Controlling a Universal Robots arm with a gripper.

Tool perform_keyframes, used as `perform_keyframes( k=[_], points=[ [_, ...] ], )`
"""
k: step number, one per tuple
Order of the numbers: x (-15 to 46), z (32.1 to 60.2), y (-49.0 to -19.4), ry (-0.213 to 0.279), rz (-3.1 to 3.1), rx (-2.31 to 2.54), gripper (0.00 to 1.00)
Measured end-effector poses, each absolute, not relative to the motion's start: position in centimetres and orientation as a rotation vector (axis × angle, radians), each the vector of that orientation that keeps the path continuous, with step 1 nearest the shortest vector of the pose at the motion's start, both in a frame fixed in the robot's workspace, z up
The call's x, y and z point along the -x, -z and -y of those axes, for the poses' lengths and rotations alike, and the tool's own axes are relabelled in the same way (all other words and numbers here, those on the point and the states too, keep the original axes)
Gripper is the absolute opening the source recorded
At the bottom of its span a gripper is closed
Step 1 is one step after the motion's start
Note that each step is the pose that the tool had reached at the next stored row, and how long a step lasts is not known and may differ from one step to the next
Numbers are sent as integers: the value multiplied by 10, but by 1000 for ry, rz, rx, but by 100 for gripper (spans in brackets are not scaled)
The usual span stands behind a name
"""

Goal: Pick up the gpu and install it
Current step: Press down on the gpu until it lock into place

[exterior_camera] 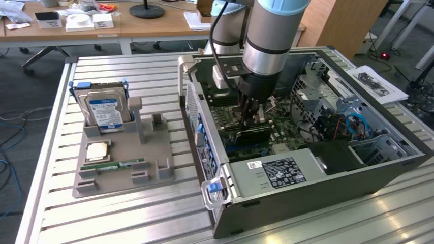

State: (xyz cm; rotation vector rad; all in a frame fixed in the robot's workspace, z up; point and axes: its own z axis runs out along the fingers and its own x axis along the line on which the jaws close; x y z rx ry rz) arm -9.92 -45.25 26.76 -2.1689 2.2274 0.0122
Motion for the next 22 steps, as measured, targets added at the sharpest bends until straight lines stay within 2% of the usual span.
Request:
perform_keyframes(
  k=[22],
  points=[
    [100, 452, -264, -13, -2227, 2169, 11]
  ],
)
